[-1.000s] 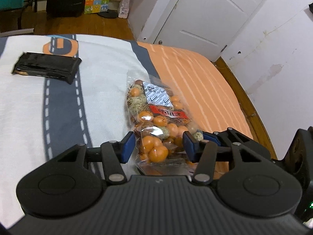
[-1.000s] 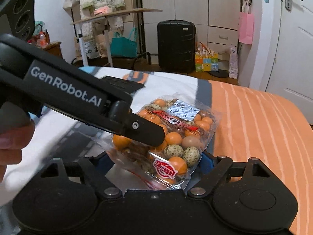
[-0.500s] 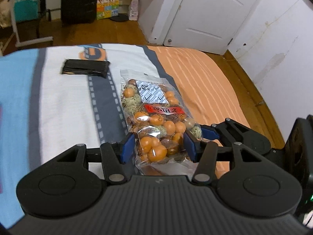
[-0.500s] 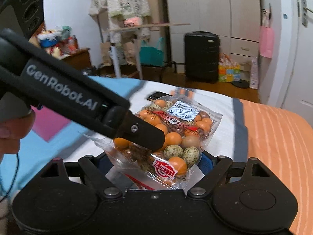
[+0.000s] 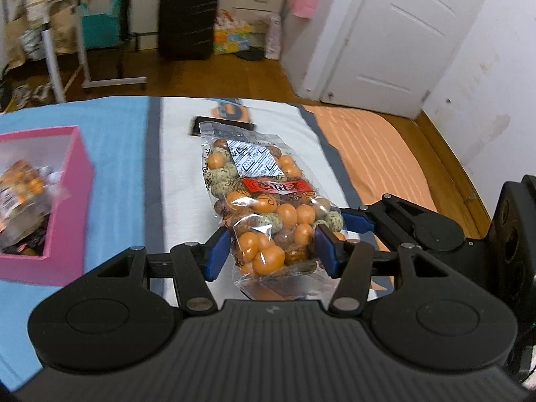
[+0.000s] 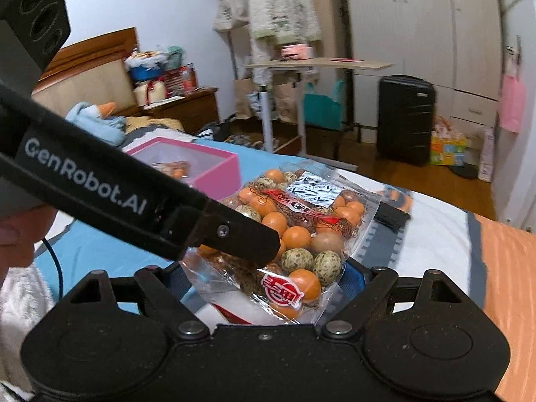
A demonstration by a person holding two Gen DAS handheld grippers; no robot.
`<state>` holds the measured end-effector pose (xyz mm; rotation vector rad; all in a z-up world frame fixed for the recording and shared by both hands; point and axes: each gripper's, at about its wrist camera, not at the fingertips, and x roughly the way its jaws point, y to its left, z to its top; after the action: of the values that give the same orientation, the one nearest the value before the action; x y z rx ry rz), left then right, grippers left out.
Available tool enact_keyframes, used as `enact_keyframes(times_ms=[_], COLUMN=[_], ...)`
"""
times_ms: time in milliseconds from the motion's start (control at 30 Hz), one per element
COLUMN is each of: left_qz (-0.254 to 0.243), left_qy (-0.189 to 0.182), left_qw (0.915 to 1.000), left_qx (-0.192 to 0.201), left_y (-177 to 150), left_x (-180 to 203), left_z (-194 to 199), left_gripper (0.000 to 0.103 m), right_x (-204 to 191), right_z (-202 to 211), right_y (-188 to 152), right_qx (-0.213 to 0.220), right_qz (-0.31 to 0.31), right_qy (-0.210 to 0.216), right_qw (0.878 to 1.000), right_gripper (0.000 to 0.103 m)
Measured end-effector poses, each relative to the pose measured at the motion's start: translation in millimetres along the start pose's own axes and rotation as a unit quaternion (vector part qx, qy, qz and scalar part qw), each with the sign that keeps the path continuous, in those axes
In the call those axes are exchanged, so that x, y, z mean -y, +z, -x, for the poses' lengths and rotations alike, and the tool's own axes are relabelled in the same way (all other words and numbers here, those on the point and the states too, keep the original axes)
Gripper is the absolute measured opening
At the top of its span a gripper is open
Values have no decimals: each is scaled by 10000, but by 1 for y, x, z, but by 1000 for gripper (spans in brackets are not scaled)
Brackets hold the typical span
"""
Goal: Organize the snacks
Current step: 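Lift the bag and carry it over the pink box with the left gripper, then open the left gripper to drop the quail-egg bag into the box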
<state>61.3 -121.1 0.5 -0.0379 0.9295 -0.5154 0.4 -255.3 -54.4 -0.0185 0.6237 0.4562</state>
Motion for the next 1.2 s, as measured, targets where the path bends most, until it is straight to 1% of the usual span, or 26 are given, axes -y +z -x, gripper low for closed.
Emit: enact_keyframes(times_ms=[67, 167, 300, 367, 467, 633, 700, 733, 833, 933, 1000, 1033, 1067, 1100, 1133, 1167, 1200], left_qz=[144, 458, 846, 1039, 1367, 1873, 2022, 2030, 2051, 2095, 2209, 2333, 2474, 2628, 2735, 2705, 2599], left_qy=[55, 90, 368, 535, 740, 989, 1140, 1206, 1447, 1734, 1810, 1817, 1832, 1919, 2208, 2478, 2554], left_qw=[9998, 9984, 9940, 9904, 9842, 9722, 9679, 9673, 9629, 9560, 9520, 9490, 9446, 9383, 9297, 9248, 9261], left_qx=[133, 319, 593, 737, 851, 994, 959, 930, 994, 1103, 1099, 1096, 1135, 1174, 1101, 1009, 981], left_y=[-1, -3, -6, -9, -12, -21, -23, -23, -22, -22, -21, -22, -23, -24, -24, -22, -21], left_x=[-17, -46, -88, -112, -150, -214, -232, -240, -258, -269, -280, -288, -295, -301, -305, -305, -304], left_z=[12, 28, 48, 57, 67, 73, 71, 70, 69, 68, 64, 60, 57, 53, 47, 42, 39], left_gripper=[53, 54, 54, 54, 54, 55, 57, 61, 64, 67, 69, 71, 77, 79, 80, 80, 80], right_x=[-11, -33, -59, -75, -97, -131, -145, -152, -167, -178, -185, -188, -191, -194, -194, -194, -193], right_z=[-6, -19, -48, -65, -90, -140, -159, -166, -183, -198, -208, -214, -220, -225, -227, -226, -222], right_y=[9, 24, 47, 59, 75, 93, 96, 98, 103, 109, 111, 112, 111, 111, 109, 109, 109], right_qx=[-1, 40, 67, 86, 25, -215, -279, -293, -271, -231, -328, -430, -567, -692, -843, -888, -870], right_qz=[144, 566, 995, 1217, 1559, 1826, 1911, 1940, 1929, 1931, 2054, 2173, 2273, 2310, 2294, 2302, 2327], right_qy=[103, 204, 559, 749, 1063, 1463, 1609, 1662, 1694, 1768, 1753, 1715, 1633, 1557, 1473, 1457, 1406], right_qw=[9998, 9982, 9934, 9897, 9820, 9720, 9679, 9664, 9661, 9648, 9623, 9600, 9584, 9579, 9584, 9581, 9584], right_gripper=[89, 89, 89, 89, 89, 89, 89, 89, 89, 90, 90, 90, 90, 92, 92, 94, 97])
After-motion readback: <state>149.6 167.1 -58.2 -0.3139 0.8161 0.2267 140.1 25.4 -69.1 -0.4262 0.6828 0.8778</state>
